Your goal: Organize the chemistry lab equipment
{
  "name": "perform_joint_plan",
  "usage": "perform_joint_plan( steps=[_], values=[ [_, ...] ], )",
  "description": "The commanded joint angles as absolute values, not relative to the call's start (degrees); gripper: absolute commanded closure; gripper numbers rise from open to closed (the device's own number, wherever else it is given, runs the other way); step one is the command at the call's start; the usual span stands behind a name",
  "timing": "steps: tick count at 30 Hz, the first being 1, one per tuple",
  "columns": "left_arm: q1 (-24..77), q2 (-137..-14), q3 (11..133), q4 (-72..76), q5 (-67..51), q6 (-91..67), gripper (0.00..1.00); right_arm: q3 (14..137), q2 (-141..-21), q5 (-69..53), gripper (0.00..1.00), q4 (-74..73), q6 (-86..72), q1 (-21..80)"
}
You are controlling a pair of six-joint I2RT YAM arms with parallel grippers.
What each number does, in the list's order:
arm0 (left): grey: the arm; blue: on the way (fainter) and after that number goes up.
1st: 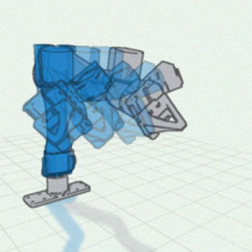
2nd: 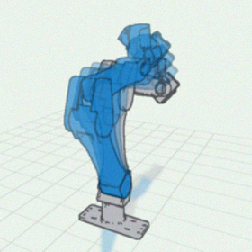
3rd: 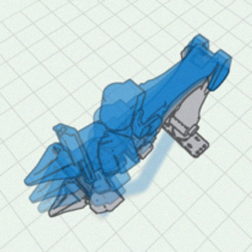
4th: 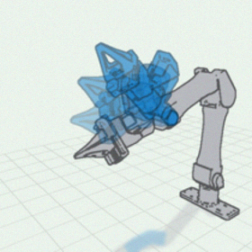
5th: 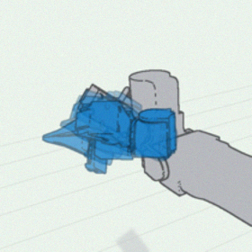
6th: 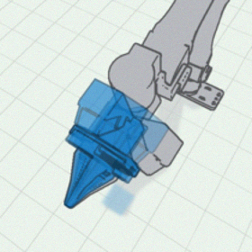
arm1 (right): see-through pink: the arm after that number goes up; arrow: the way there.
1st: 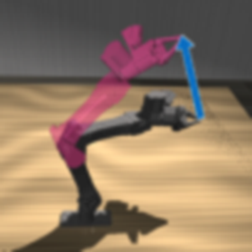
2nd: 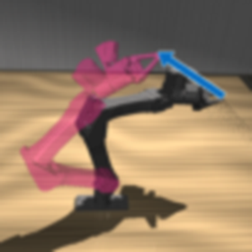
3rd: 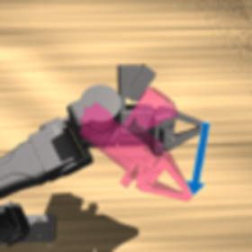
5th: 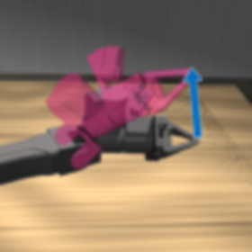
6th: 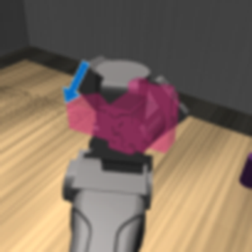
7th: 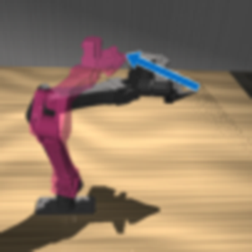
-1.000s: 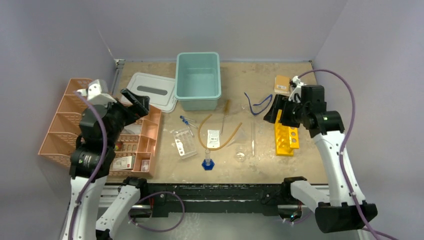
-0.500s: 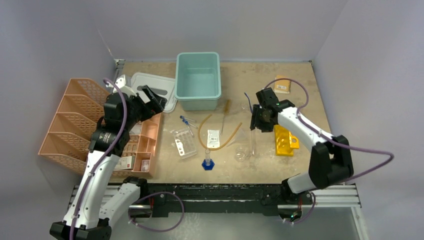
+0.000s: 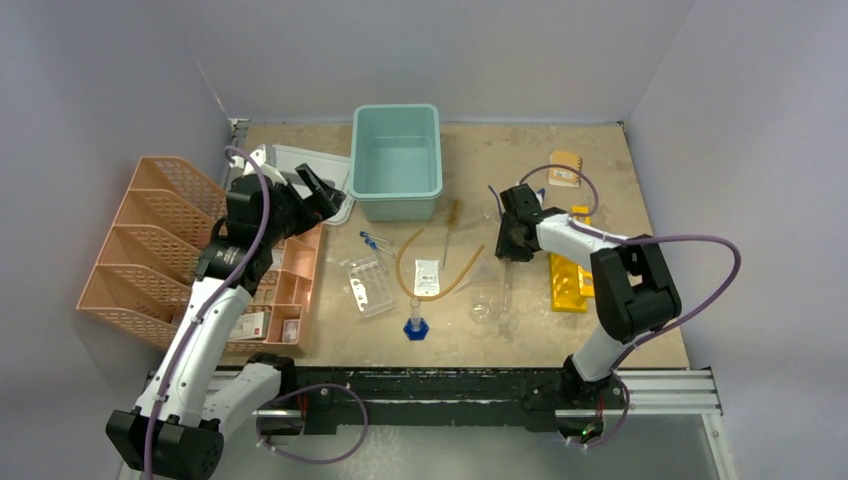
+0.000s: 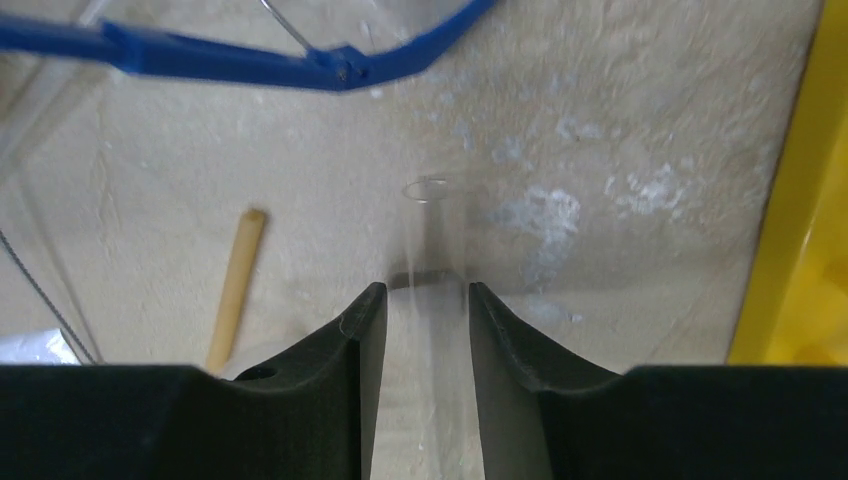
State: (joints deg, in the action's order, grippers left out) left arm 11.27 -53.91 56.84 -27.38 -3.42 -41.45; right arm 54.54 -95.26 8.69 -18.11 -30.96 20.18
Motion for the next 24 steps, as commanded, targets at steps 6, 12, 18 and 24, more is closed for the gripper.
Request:
perform_joint_plan(
  steps=[6, 12, 18, 24],
  values=[
    [11.8, -53.3, 56.5, -23.6, -5.2, -43.6, 0.1, 55.0, -98.7, 14.7, 0.66, -16.9, -31.6, 20.2],
    [11.8, -51.2, 54.1, -22.4, -6.7, -45.2, 0.13, 55.0, -98.5, 16.0, 0.8, -17.7, -30.5, 20.2],
    [12.1, -50.2, 52.5, -18.0, -14.4, -49.1, 0.13, 54.0, -88.2, 15.3, 0.84, -19.0, -30.0, 20.2],
    [14.2, -46.7, 46.2, -7.3, -17.9, -58.7, 0.14, 53.7, -71.1, 10.2, 0.83, -20.9, -29.7, 20.2]
  ],
)
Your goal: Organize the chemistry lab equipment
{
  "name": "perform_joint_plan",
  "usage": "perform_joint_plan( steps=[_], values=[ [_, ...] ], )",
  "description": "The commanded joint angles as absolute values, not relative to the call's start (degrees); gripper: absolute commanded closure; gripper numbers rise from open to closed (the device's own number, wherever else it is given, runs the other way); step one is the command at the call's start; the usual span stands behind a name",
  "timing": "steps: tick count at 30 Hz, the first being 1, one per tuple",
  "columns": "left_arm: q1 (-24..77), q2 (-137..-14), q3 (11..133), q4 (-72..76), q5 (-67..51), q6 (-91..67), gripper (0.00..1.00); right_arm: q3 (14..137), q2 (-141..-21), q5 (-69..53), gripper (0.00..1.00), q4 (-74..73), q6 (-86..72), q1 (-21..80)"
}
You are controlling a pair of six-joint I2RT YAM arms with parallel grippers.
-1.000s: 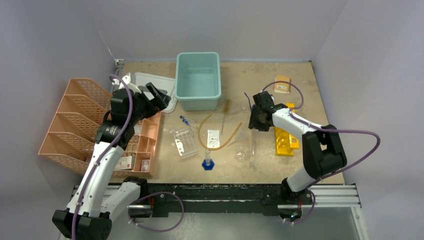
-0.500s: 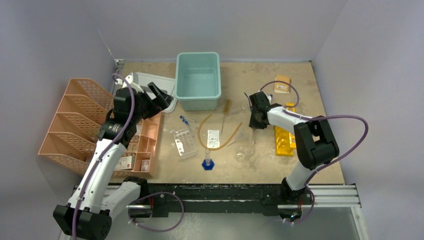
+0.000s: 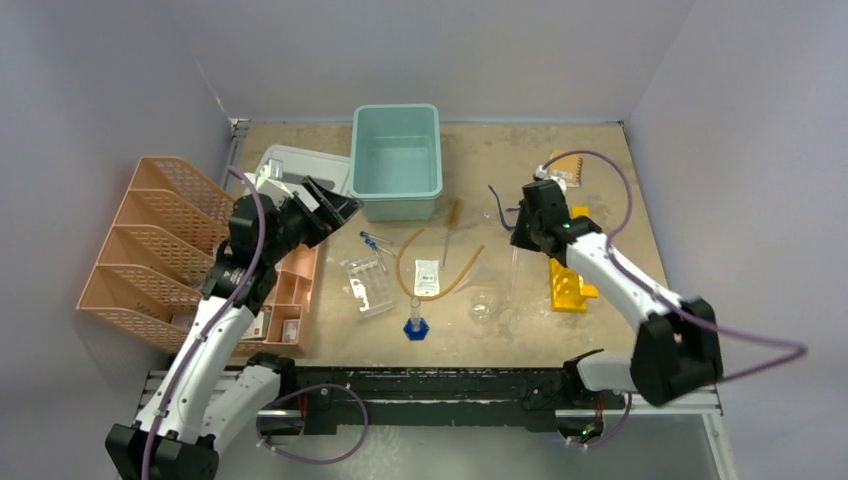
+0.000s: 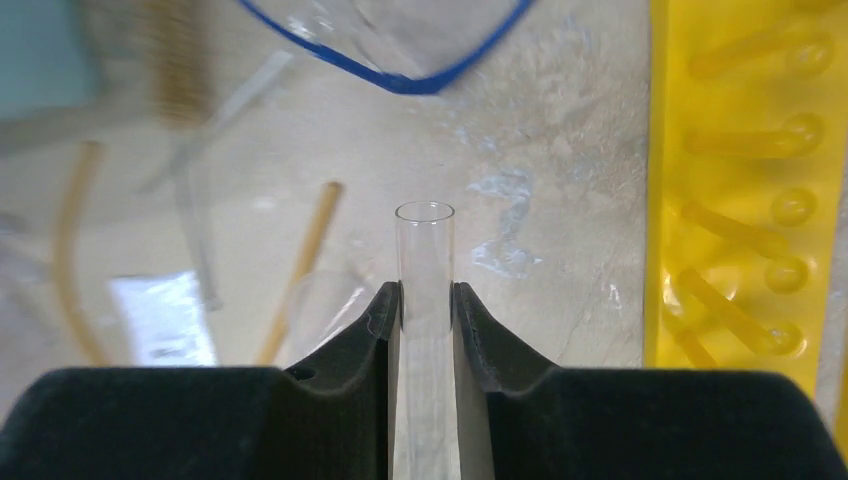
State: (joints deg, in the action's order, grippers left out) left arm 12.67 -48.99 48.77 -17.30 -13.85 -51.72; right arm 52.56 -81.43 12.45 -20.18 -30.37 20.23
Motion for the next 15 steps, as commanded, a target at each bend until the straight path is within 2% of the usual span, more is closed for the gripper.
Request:
perform_joint_plan(
  steps=[1, 7, 15],
  values=[
    [14.7, -46.8, 46.0, -6.5, -18.0, -59.2, 0.14, 54.3, -69.0, 9.5, 0.83, -21.1, -29.7, 20.2],
    [21.4, -53.3, 50.8, -4.1, -17.5, -59.4, 0.14, 61.5, -62.6, 3.1, 0.84, -21.6, -32.8, 20.2],
    [43.3, -65.5, 58.9, 3.7, -8.5, -57.4, 0.11, 64.0, -58.0, -6.6, 0.84, -18.9, -48.1, 20.1]
  ],
)
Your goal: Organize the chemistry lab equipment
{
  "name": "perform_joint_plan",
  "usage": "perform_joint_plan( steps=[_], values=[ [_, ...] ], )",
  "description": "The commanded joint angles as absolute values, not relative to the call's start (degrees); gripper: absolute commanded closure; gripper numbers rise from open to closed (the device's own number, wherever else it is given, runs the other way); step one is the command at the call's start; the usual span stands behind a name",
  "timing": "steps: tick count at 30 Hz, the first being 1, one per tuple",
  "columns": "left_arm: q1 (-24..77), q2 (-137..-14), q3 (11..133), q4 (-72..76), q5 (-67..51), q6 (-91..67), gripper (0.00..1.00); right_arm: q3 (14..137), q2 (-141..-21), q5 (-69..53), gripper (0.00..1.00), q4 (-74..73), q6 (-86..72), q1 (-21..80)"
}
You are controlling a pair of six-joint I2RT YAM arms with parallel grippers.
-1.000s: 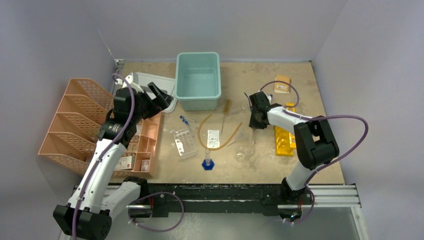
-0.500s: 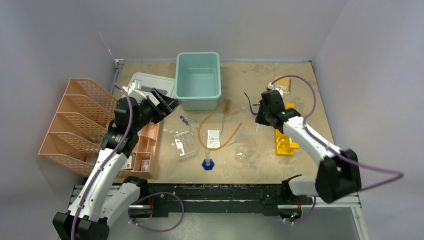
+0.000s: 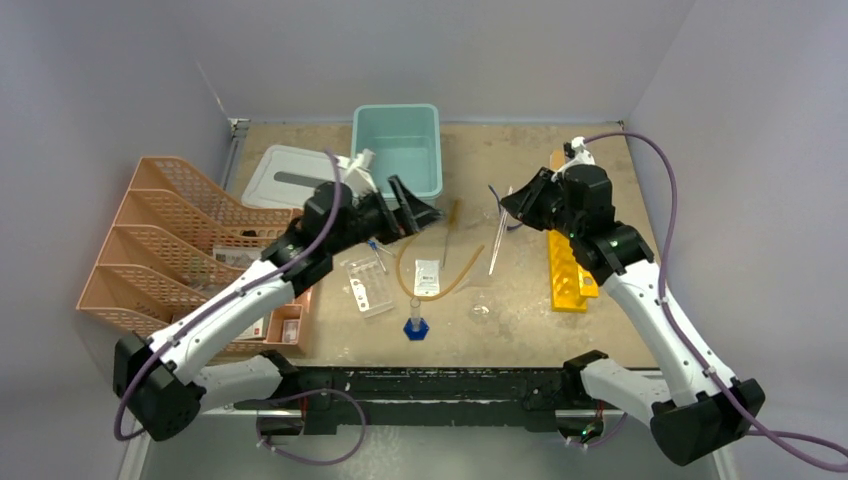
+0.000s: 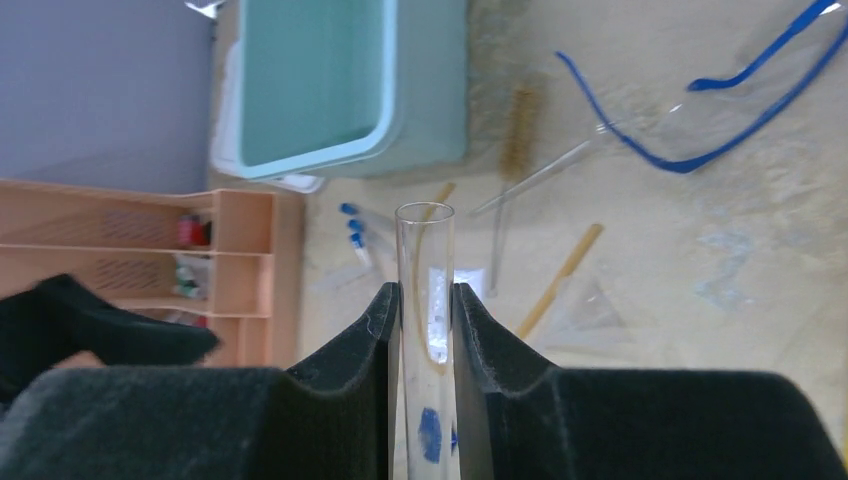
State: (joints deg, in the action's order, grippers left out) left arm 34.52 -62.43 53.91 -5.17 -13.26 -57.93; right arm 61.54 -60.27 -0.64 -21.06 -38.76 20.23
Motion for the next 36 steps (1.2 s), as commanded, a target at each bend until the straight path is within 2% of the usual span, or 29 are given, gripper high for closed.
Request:
perform_joint_plan(
  steps=[1, 9, 14, 23, 26, 27, 29, 30, 33, 36],
  values=[
    [45.1, -66.9, 59.4, 4.7, -7.9, -57.6, 0.11, 64.0, -57.7, -7.6, 0.84, -18.2, -49.4, 20.2],
    [50.2, -72.7, 59.7, 8.3, -7.1, -57.8, 0.12, 63.6, -57.6, -14.7, 0.84, -15.8, -54.4, 20.1],
    [51.2, -74.7, 58.8, 10.4, -9.6, -58.7, 0.18, 62.1, -57.6, -17.3, 0.85, -13.4, -55.2, 20.1],
    [52.3, -78.0, 60.1, 12.0, -10.7, -58.7, 0.58, 60.9, -57.3, -19.0, 0.85, -12.3, -54.9, 20.2],
    [52.3, -79.0, 61.4, 11.4, -12.1, -57.1, 0.75, 60.5, -57.3, -19.0, 0.85, -12.4, -54.6, 20.1],
    [52.3, -79.0, 61.8, 10.8, -12.3, -56.2, 0.84, 60.6, -57.3, -19.0, 0.84, -12.5, -54.3, 20.2],
    [52.4, -78.8, 62.8, 9.0, -12.4, -53.3, 0.98, 61.6, -57.5, -19.3, 0.78, -13.9, -52.8, 20.0],
    [52.3, -78.6, 63.5, 7.3, -12.1, -50.9, 1.0, 62.5, -57.9, -19.5, 0.66, -15.7, -51.8, 19.7],
    [52.2, -77.6, 66.4, 0.6, -11.8, -41.0, 1.0, 65.7, -59.2, -24.3, 0.4, -20.5, -47.8, 16.7],
    [51.2, -77.4, 70.1, -6.2, -16.1, -31.6, 1.0, 70.3, -61.7, -36.6, 0.29, -26.4, -41.8, 9.8]
  ],
)
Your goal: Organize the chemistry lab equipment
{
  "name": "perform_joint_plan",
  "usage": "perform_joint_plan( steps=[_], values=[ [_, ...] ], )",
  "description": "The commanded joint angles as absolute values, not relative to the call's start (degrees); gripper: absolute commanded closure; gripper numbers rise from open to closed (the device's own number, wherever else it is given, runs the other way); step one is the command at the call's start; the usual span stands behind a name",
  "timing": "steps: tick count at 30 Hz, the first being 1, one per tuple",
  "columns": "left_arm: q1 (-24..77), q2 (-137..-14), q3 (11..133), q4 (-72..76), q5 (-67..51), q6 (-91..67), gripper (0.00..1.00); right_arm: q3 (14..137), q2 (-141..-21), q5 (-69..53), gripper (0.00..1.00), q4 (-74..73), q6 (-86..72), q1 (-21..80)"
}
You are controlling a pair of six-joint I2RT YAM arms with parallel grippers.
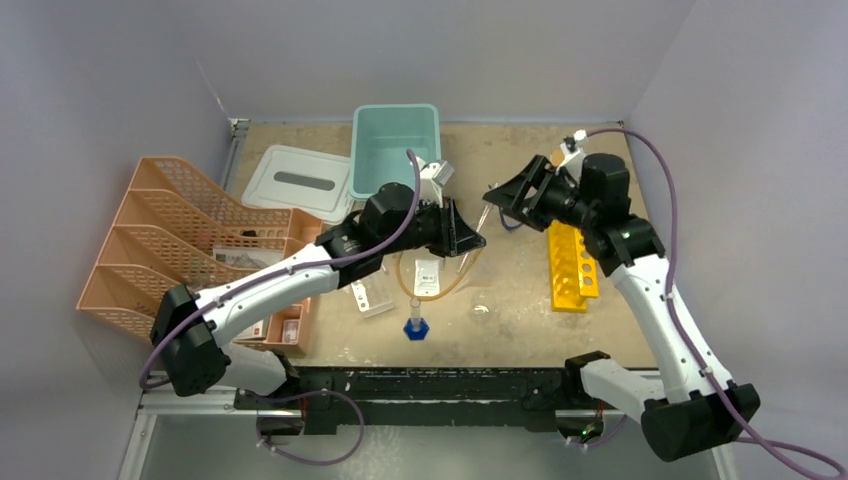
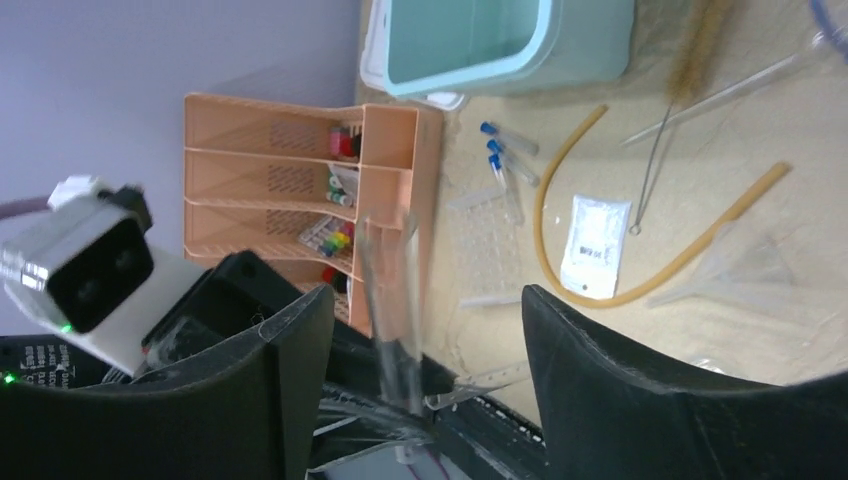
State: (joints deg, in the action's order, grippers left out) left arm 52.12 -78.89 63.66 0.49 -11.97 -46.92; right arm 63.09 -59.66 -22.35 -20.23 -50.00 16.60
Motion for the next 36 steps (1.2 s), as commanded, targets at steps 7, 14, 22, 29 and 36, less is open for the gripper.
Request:
perform_joint_plan(
  steps=[7, 14, 22, 29, 36],
  values=[
    [46.1, -81.8, 78.7, -16.8, -27.9, -22.0, 1.0, 79.4, -66.0, -44.7, 0.25, -36.1, -33.1, 8.2],
    [44.1, -84.6, 83.7, -24.0, -34.5, -15.9, 1.0, 78.9, -67.6, -46.9, 0.43, -33.9, -35.6, 8.2],
    [43.9, -86.2, 86.3, -28.7, -34.7, -11.1, 1.0, 79.4, -71.7, -47.0, 0.4, -33.4, -37.0, 8.2],
    [43.5, -86.5, 86.6, -28.5, -35.5, -10.2, 1.0, 77.1, -72.1, -47.3, 0.45, -31.3, -39.0, 8.2],
    [43.0, -87.1, 87.3, -29.1, -35.1, -9.4, 1.0, 73.6, -70.7, -51.9, 0.65, -28.4, -40.5, 8.2]
  ],
)
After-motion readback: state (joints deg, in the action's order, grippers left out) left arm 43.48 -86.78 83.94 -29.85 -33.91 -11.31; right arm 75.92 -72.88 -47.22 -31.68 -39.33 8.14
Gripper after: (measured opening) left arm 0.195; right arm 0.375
